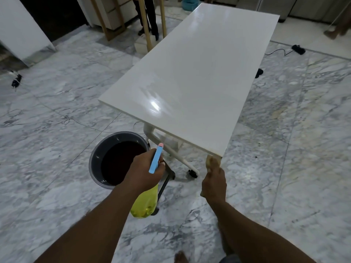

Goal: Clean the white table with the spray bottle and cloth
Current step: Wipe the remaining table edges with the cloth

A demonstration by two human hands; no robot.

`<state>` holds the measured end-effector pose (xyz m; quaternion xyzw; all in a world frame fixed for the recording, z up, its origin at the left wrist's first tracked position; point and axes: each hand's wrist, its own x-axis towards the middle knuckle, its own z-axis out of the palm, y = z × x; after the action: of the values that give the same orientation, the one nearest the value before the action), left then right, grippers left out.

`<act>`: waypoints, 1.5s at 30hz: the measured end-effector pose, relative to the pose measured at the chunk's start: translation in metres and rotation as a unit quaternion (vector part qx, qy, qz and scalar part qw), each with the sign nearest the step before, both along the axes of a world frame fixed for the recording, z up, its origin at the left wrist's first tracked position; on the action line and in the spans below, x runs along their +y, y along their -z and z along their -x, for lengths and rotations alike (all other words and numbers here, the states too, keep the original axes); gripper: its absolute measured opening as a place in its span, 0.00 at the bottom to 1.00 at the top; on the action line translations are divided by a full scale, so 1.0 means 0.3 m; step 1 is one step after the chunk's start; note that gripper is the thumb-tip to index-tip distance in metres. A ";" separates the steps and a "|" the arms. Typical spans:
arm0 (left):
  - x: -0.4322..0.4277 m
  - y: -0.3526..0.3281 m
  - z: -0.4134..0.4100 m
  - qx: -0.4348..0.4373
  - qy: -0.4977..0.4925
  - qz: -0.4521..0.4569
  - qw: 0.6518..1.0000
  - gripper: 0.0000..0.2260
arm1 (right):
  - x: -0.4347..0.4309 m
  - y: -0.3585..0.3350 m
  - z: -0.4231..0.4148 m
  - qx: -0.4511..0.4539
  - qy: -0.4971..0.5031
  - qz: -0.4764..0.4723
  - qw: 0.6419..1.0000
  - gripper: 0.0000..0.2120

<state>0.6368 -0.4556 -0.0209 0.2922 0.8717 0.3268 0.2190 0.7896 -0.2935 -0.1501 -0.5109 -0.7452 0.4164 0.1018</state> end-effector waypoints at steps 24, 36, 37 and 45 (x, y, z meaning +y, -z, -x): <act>0.024 0.007 -0.105 0.006 0.024 0.010 1.000 0.02 | 0.084 0.004 -0.078 -0.114 -0.188 0.038 0.975 0.27; -0.046 -0.094 -0.066 0.018 0.019 -0.006 1.000 0.04 | 0.144 -0.196 -0.010 0.150 0.194 0.352 0.903 0.21; -0.037 -0.092 -0.054 0.020 0.022 -0.001 1.000 0.04 | 0.153 -0.206 -0.001 0.145 0.221 0.278 0.924 0.17; 0.089 -0.063 -0.032 0.010 0.078 0.016 0.997 0.03 | 0.255 -0.127 0.017 -0.078 0.132 0.002 0.988 0.23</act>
<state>0.6464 -0.4287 -0.0021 0.3587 0.8536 0.2918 0.2400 0.7844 -0.2171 -0.1122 -0.6359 -0.6758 0.3600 0.0964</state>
